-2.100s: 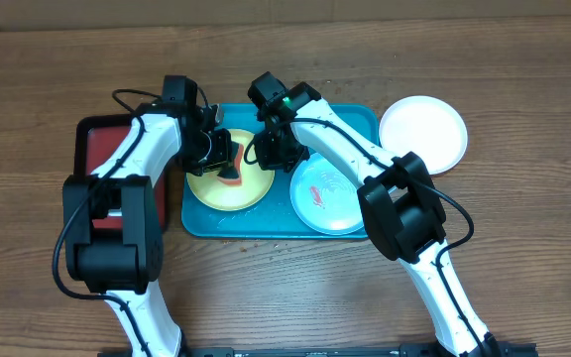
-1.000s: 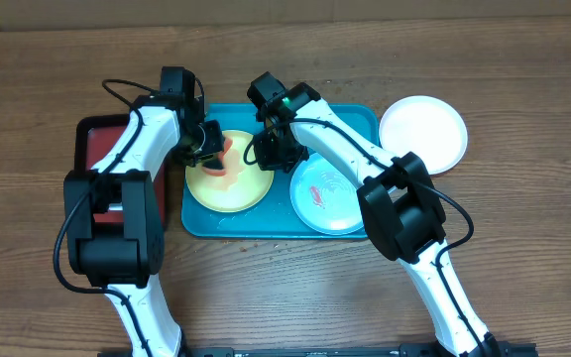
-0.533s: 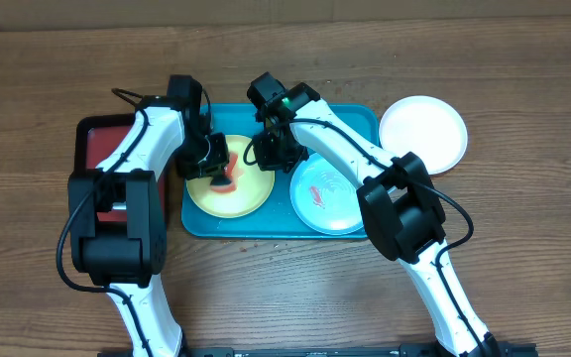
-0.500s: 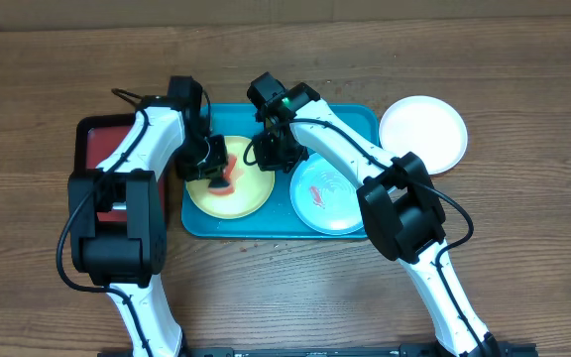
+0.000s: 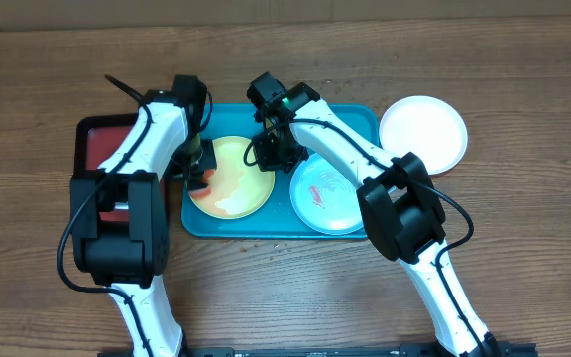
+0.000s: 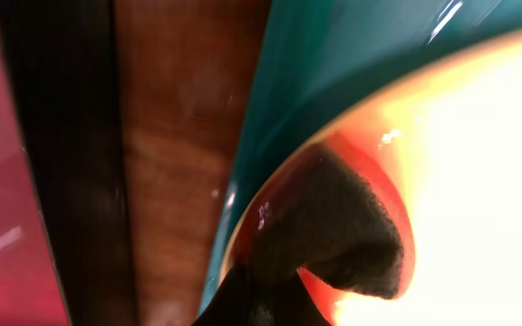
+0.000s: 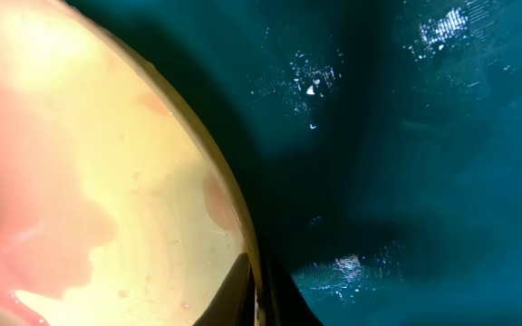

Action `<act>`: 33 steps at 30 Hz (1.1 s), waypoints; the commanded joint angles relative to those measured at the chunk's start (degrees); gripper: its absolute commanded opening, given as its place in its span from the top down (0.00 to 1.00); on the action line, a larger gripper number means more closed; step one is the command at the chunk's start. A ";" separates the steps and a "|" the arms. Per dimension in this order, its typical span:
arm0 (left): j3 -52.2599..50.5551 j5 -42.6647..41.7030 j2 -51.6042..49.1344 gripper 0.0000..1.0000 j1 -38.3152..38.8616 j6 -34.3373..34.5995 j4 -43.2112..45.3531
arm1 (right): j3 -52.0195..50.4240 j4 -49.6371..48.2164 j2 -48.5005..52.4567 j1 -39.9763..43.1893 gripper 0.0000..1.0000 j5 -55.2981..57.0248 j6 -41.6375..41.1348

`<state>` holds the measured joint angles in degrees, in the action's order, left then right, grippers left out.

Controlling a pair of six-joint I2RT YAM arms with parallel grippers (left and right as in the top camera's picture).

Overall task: Clean dirty plates on tray and stack at the side
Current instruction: 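Scrub the yellow plate with the sponge while right gripper holds rim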

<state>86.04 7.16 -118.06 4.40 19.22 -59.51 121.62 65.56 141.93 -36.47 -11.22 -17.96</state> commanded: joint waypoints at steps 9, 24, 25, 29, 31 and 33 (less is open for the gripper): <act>2.64 -28.13 -0.44 0.96 0.17 2.51 8.24 | -1.62 -0.09 2.12 0.22 0.96 3.61 0.00; -6.51 -1.49 -0.44 0.96 3.50 -0.09 0.17 | -1.62 0.02 2.12 0.22 0.96 3.63 0.00; -6.49 1.68 -0.44 0.96 3.45 0.11 -0.59 | -1.62 0.09 2.12 0.22 0.96 3.63 0.00; -5.22 12.74 -0.33 0.96 3.39 1.31 -3.34 | -1.62 0.15 2.12 0.22 0.96 3.63 0.00; -3.52 18.01 -0.33 0.96 3.39 2.71 -5.22 | -1.62 0.15 2.12 0.22 0.96 3.63 0.00; -0.96 22.32 -0.33 0.96 3.32 5.09 -7.98 | -1.62 0.15 2.12 0.22 0.96 3.63 0.00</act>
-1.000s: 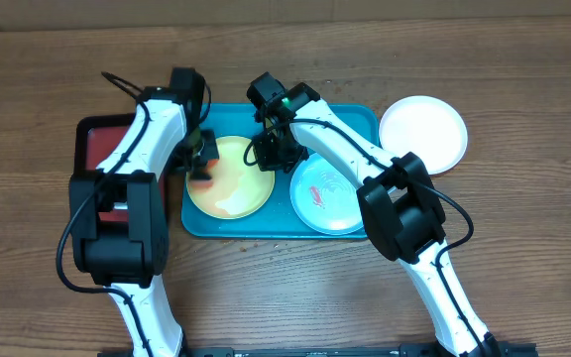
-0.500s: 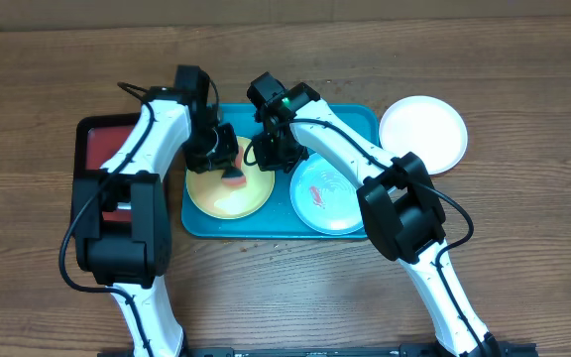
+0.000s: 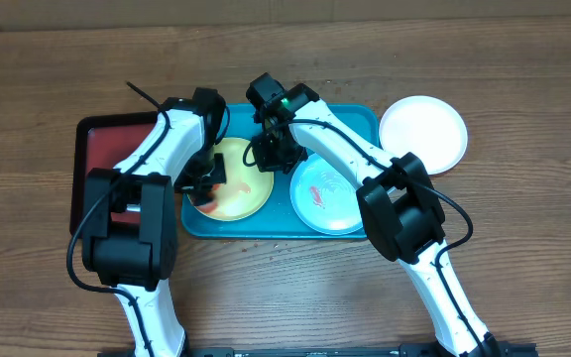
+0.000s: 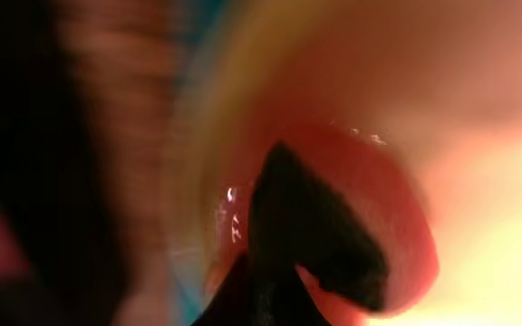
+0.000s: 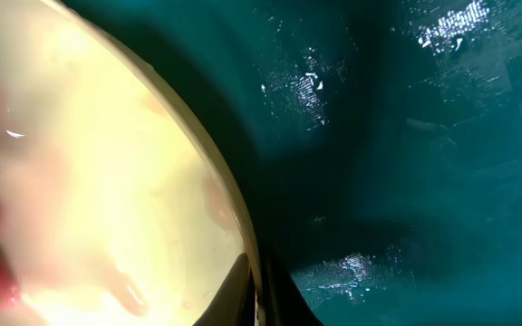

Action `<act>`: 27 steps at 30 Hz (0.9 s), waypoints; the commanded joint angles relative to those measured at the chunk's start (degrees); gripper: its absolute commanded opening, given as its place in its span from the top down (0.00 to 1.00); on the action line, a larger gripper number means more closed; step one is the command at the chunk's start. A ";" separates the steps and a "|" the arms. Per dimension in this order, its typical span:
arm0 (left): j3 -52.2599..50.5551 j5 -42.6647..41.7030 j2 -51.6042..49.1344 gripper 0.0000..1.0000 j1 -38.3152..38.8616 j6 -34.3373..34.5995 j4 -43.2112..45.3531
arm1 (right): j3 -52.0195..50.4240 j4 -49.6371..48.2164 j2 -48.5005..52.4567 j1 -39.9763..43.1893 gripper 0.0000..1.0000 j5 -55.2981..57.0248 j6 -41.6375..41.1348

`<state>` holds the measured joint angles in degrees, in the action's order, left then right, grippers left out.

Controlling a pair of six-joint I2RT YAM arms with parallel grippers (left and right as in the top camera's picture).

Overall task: Clean dirty plates on tray and stack at the side
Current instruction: 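Scrub the yellow plate with the sponge while right gripper holds rim, then lower the sponge into the red tray and release it with left gripper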

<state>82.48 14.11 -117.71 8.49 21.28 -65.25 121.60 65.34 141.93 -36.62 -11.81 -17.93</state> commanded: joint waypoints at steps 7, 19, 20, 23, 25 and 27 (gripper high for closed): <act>14.49 13.42 -0.68 0.96 -2.23 6.25 -7.67 | -1.60 0.35 2.12 0.37 0.96 4.22 -0.02; 21.57 -7.06 -0.68 0.96 -15.23 6.14 -8.48 | -1.60 0.79 2.12 0.37 0.96 4.22 -0.04; 21.40 -6.75 -0.68 0.96 -16.81 6.16 -8.79 | -1.60 0.79 2.12 0.37 0.96 4.20 -0.07; 20.26 -6.21 -0.68 0.96 -20.68 6.14 -8.66 | -1.60 0.66 2.12 0.37 0.96 4.20 -0.28; 18.34 -6.25 -0.70 0.96 -22.86 5.66 -7.19 | -1.60 0.15 2.12 0.35 0.96 4.20 -0.31; 16.37 -6.34 -0.70 0.96 -23.96 5.01 -5.73 | -1.60 -0.20 2.12 0.31 0.96 4.20 -0.52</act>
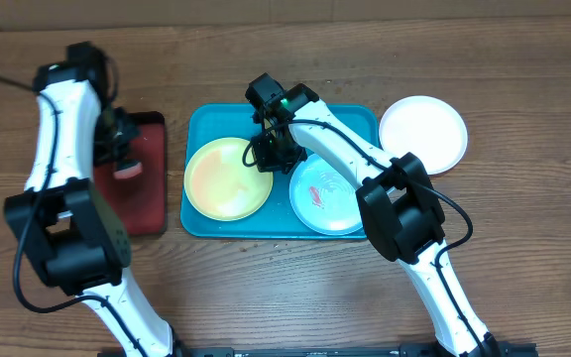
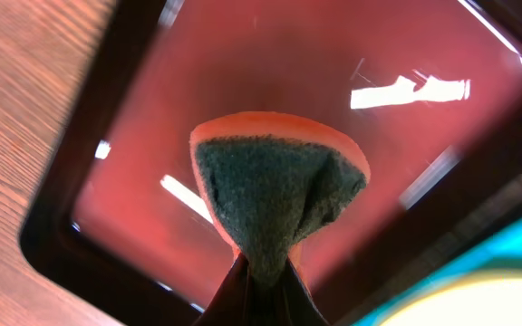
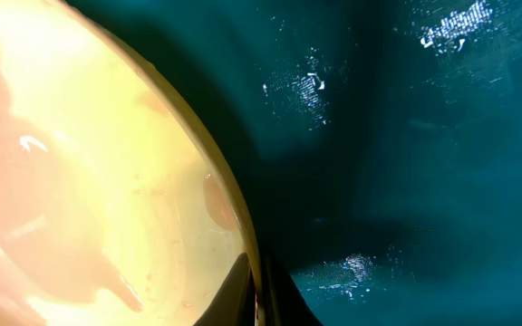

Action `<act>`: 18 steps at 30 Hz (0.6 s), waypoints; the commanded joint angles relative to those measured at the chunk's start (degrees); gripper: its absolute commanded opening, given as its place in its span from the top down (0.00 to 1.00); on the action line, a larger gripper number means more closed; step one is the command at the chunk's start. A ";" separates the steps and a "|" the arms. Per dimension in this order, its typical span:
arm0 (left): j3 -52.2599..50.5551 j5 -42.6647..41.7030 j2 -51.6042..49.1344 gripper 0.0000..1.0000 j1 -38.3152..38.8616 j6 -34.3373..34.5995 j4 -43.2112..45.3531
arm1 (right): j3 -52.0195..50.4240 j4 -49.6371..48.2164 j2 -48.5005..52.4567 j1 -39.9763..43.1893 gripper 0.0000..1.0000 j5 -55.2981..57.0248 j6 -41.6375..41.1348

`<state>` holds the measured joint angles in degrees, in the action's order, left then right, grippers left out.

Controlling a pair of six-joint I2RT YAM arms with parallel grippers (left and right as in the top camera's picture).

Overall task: Clean dirty plates on tray and stack at the side
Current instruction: 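Lower the sponge into the red tray and release it with left gripper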

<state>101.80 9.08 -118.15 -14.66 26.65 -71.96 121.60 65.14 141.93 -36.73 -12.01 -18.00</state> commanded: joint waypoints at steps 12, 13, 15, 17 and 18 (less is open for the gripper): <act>-15.02 -7.23 -0.28 0.92 -2.69 -4.83 15.21 | 0.79 0.94 1.25 0.37 0.96 4.48 -1.64; -15.08 -7.23 -0.28 0.80 -2.69 -4.81 15.54 | 1.60 1.64 0.76 0.37 0.96 4.72 -1.46; -14.95 -7.21 -0.26 0.48 -2.69 -4.83 16.09 | 3.13 3.06 -0.39 0.37 0.96 6.64 -1.46; -14.32 -7.21 -0.26 0.13 -3.13 -4.83 16.09 | 5.38 5.20 -1.88 0.35 0.96 10.05 -1.44; -13.81 -7.23 -0.24 0.13 -3.48 -4.83 15.65 | 6.71 6.49 -2.58 0.35 0.96 12.00 -1.46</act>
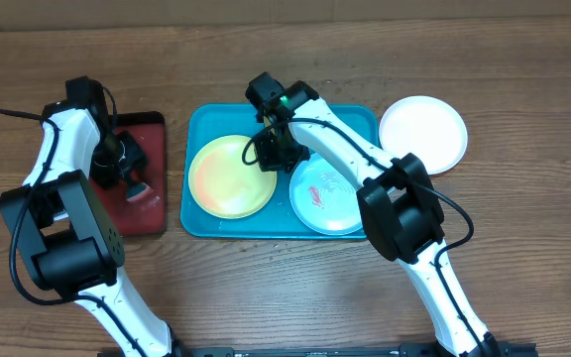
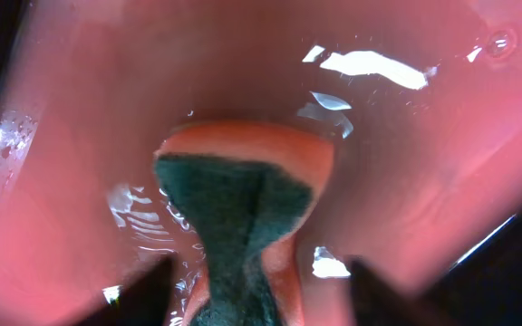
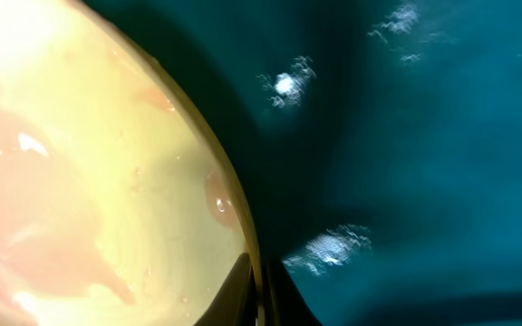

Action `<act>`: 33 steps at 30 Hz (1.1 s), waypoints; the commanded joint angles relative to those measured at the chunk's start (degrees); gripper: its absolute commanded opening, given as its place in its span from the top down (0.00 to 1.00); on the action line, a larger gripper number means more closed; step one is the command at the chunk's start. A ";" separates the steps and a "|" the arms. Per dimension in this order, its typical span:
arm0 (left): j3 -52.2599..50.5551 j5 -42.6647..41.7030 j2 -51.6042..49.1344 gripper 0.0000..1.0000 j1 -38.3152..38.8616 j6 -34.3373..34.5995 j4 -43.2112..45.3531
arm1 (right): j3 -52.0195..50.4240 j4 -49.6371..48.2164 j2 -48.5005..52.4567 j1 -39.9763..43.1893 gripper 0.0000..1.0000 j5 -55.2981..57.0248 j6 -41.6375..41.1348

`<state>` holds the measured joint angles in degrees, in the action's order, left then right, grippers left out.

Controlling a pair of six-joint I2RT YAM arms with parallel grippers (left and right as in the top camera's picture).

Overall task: Clean dirty plates on tray and stack at the side
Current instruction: 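Lower the sponge into the red tray and release it with left gripper, then lift the yellow plate with the right gripper and stack it on white plate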

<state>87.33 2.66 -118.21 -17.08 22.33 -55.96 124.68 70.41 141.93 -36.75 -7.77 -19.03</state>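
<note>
The yellow plate (image 1: 229, 177) lies in the teal tray (image 1: 355, 119), a thin pink film on it. My right gripper (image 1: 271, 154) is shut on its right rim; in the right wrist view the fingers (image 3: 259, 290) pinch the plate's edge (image 3: 89, 181). Beside it sits a blue plate (image 1: 325, 195) with a red smear. The orange and green sponge (image 2: 243, 190) lies in the wet red tray (image 1: 152, 213). My left gripper (image 2: 261, 294) is open, a finger on either side of the sponge (image 1: 139, 188).
A clean white plate (image 1: 422, 134) rests on the wooden table to the right of the teal tray. The red tray stands just left of the teal tray, with liquid on its floor (image 2: 406, 136).
My left gripper was shut on the sponge just above the red tray. Now it is open and the sponge lies on the tray's wet floor. The right gripper keeps its hold on the yellow plate.
My left gripper first pressed the sponge on a red smear at the yellow plate's left edge, then further onto the plate. Then it held the sponge over the red tray, and the smear was gone. Now the sponge lies released there. The right gripper held the rim throughout.
</note>
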 commanded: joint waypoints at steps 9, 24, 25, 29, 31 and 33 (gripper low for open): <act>18.25 -13.60 -0.17 0.11 -6.12 -0.48 -15.87 | 20.17 14.75 -5.90 -1.92 0.96 33.53 0.20; 24.17 -17.66 -0.20 0.00 -7.87 -0.48 -20.65 | 29.46 18.01 -5.97 -17.11 0.96 82.47 15.21; 24.17 -17.62 -0.20 0.00 -7.87 -0.48 -20.63 | 29.46 17.16 -5.97 -17.94 0.96 83.87 16.59; 24.17 -17.46 -0.20 0.00 -7.87 -0.48 -20.26 | 29.46 12.68 -5.97 -20.57 0.96 84.67 21.03; 24.17 -17.18 -0.20 0.00 -7.87 -0.50 -20.26 | 29.46 11.30 -5.97 -21.07 0.96 84.65 21.03; 24.17 -17.07 -0.20 0.00 -7.87 -0.48 -20.26 | 29.46 10.80 -5.97 -21.09 0.96 84.02 21.00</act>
<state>110.74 -13.96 -118.32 -25.23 22.31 -76.44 152.48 81.89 138.26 -58.17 72.58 0.12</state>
